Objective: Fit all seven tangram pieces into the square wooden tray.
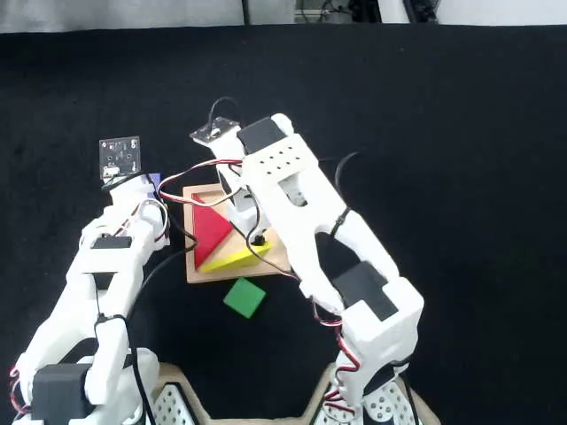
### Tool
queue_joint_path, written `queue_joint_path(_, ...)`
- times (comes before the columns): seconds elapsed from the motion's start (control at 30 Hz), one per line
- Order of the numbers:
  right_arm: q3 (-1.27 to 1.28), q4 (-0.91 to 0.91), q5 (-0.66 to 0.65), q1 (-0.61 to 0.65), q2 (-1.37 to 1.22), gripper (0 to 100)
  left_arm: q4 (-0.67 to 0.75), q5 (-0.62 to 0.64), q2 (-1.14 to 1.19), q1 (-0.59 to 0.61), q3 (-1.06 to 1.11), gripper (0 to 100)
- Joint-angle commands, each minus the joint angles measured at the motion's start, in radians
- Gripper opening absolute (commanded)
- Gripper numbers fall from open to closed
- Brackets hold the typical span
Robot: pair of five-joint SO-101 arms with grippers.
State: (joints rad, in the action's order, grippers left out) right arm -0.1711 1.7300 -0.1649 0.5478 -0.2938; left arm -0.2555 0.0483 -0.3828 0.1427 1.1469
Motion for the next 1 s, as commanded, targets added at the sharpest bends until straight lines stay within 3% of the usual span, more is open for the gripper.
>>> queue_joint_path(0.0, -0.022, 0.028, -0.009, 0.003, 0.027, 13.8, -0.003, 0.000, -0.029, -0.008, -0.051, 5)
queue_joint_path(0.47, -0.082, 0.003, -0.011, 0.057, 0.027, 14.1, -0.003, 0.000, -0.029, -0.008, -0.050, 5)
queue_joint_path(0.77, -0.077, 0.034, -0.087, 0.086, 0.027, 14.2, -0.003, 0.000, -0.029, -0.010, -0.051, 5)
queue_joint_path(0.97, -0.177, 0.034, -0.081, 0.057, 0.093, 14.2, -0.003, 0.000, -0.029, -0.010, -0.051, 5)
